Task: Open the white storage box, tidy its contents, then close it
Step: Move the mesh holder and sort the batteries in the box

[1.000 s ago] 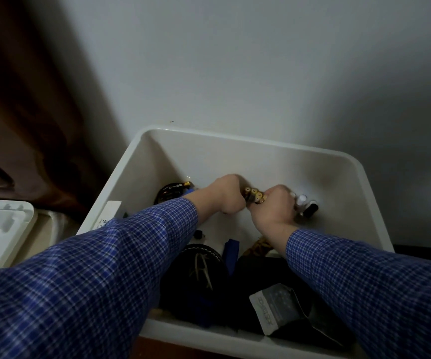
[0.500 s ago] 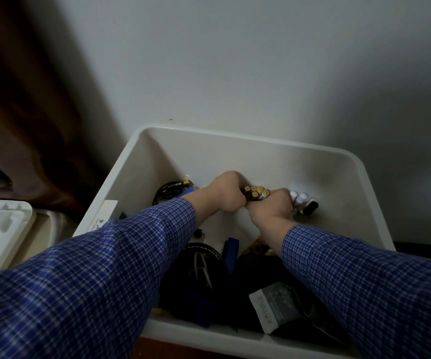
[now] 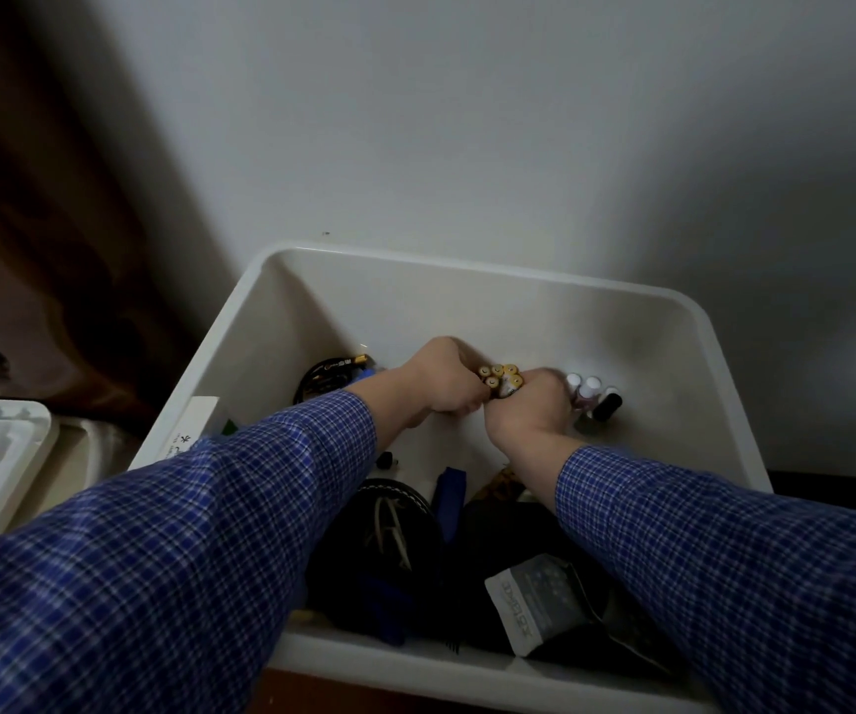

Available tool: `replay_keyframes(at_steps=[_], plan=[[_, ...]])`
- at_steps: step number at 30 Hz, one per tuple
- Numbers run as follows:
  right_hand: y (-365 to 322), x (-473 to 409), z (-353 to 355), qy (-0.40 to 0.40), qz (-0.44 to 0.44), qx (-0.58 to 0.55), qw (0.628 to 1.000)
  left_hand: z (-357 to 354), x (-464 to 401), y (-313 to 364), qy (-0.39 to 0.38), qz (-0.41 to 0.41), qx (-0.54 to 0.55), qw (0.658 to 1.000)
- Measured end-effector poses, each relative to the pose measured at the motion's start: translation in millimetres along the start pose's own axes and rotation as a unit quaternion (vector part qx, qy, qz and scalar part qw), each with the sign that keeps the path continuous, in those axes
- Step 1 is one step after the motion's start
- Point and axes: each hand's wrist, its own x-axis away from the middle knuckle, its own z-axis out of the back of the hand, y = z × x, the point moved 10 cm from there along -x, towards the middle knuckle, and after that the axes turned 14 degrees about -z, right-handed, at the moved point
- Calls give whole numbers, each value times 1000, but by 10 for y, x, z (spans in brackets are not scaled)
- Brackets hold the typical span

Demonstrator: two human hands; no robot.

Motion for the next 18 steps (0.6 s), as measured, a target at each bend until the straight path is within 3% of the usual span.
replay_keyframes(at_steps=[8, 13, 18], plan=[[-24, 10, -56, -13, 26, 26, 999, 25, 16, 175, -6, -59, -92, 994], [-27, -4, -95, -33, 27, 54, 998, 12, -4, 143, 3, -64, -87, 994], [6, -23, -71, -44, 5, 43, 998, 2, -16, 50, 30, -19, -50, 998]])
